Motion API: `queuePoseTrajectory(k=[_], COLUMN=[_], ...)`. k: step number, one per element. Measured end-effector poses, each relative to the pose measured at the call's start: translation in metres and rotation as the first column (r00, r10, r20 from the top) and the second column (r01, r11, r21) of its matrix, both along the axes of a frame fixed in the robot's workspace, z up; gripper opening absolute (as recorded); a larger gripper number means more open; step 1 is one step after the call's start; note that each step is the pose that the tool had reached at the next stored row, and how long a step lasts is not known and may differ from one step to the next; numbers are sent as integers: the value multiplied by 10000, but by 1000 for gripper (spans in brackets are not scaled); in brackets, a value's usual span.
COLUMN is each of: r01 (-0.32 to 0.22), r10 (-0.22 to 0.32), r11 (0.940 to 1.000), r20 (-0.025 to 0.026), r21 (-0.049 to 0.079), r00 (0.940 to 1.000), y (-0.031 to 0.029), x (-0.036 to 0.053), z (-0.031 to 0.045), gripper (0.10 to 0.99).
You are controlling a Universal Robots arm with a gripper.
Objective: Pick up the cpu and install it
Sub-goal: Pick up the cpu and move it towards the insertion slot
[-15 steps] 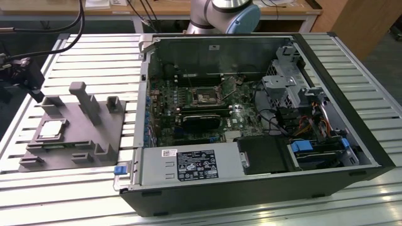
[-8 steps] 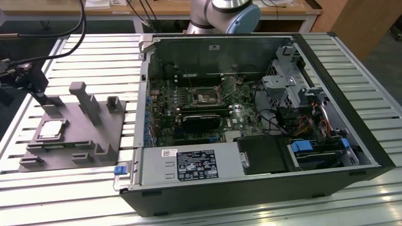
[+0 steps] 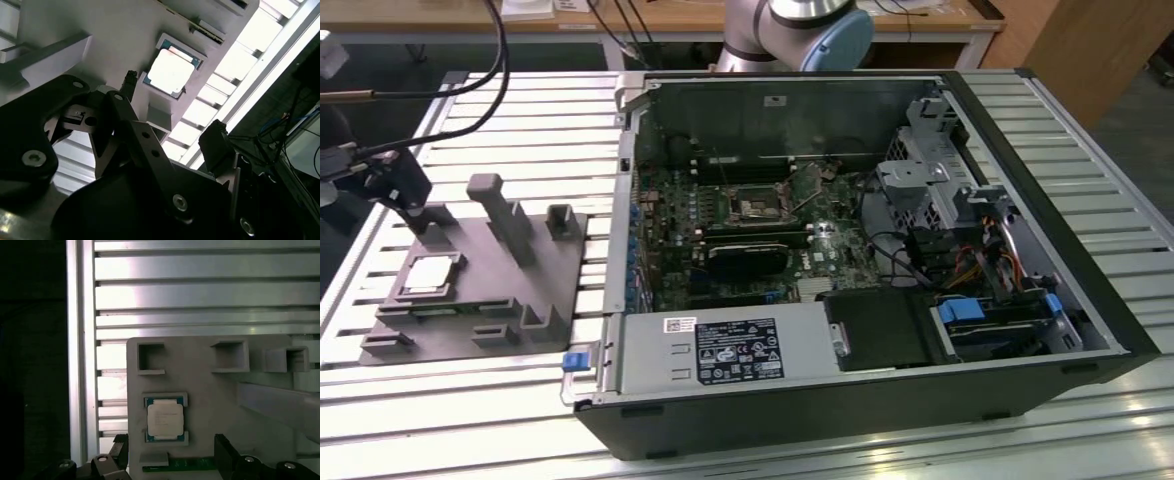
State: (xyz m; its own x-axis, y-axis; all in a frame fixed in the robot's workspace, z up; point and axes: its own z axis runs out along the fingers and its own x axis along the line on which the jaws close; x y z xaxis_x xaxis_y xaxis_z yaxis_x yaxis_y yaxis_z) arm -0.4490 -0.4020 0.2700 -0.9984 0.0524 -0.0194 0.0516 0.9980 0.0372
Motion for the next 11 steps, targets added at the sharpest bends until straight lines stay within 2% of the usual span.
queuePoseTrajectory(k=[5, 11], r01=[-20, -326], r10=[20, 326], r11=[10000, 9995], r20=[1, 0], r21=[0, 0], r00=[10000, 9995], y=[-2, -9], x=[0, 0], z=[-91, -196], gripper=[776, 776])
